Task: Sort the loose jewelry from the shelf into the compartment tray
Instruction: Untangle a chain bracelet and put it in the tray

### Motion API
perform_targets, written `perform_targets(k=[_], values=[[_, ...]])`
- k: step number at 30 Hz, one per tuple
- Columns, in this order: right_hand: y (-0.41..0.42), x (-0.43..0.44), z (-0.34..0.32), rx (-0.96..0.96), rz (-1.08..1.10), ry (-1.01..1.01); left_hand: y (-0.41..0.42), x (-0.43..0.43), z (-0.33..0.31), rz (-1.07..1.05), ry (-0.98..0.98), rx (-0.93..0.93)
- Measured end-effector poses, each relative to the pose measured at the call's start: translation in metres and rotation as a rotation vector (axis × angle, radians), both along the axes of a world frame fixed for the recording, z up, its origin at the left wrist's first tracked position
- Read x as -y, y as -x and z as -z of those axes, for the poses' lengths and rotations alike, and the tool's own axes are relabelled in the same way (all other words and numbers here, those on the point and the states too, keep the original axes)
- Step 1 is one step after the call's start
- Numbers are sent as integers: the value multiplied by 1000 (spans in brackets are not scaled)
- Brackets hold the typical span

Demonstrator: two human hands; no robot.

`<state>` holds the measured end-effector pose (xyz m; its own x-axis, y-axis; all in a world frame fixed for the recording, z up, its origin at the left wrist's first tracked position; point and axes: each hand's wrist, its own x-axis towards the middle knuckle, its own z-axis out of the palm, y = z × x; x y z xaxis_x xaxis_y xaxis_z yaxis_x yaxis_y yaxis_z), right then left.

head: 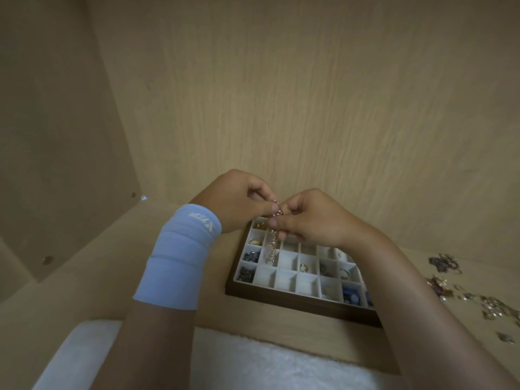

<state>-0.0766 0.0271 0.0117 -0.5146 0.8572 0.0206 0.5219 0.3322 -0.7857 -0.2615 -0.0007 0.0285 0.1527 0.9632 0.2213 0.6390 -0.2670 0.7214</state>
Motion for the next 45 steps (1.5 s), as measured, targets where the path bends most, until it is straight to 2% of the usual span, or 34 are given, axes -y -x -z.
perform_targets(k=[6, 15, 26, 30, 32, 35, 40, 42, 45], values=[[-1, 2, 0, 67, -49, 44, 2, 4, -4, 21, 68, -48], [-3, -3, 18, 294, -97, 103, -2, -4, 25, 8, 245, -239], [-6, -7, 23, 338, -76, 50, -3, -4, 32, 23, 330, -276], [-4, -6, 25, 346, -78, 24, -2, 5, 29, -24, 249, -238], [-1, -3, 24, 360, -79, -7, -2, 11, 31, -27, 234, -320], [4, 3, 24, 407, -113, -49, -1, 21, 42, -22, 191, -539], [11, 9, 22, 529, -113, -119, -3, 43, 65, -44, 31, -538], [5, 11, 20, 516, -105, -104, -4, 48, 68, -33, -39, -555], [-12, 12, 14, 373, -59, -63, -8, 50, 70, -39, -22, -609]])
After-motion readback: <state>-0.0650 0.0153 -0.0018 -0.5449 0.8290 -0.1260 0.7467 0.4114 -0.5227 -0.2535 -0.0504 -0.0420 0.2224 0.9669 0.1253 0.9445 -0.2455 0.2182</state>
